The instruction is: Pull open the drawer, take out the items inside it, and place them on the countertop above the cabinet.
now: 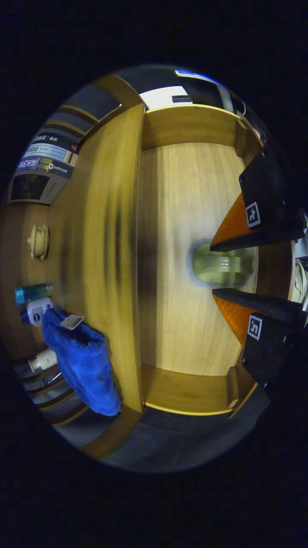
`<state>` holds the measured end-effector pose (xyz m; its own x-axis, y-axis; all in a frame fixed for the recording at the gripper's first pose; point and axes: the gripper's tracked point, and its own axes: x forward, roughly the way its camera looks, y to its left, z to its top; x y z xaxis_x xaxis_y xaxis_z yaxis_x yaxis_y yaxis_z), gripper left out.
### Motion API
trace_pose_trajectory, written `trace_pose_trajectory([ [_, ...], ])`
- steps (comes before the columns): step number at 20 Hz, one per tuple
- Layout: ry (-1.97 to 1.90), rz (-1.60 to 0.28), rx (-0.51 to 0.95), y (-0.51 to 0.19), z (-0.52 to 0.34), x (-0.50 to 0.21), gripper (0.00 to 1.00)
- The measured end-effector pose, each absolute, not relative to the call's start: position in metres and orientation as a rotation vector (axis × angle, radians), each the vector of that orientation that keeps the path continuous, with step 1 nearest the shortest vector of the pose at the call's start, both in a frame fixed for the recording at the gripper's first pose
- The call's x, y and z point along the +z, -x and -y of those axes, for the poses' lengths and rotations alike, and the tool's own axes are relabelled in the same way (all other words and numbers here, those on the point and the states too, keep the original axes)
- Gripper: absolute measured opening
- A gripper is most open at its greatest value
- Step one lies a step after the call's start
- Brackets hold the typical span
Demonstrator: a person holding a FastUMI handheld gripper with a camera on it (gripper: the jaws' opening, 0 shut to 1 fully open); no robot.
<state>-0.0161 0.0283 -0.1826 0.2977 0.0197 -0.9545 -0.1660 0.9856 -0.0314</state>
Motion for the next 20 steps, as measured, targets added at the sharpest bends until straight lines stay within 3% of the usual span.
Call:
trace_pose_trajectory([
  [5, 0.173, -1.359, 0.120, 0.030, -0.021, -0.211, 0.64],
  [8, 0.174, -1.314, 0.103, 0.025, -0.020, -0.201, 0.27],
  [13, 0.157, -1.193, 0.115, 0.024, -0.029, -0.138, 0.27],
  [20, 0.171, -1.059, 0.111, -0.033, -0.036, -0.043, 0.27],
])
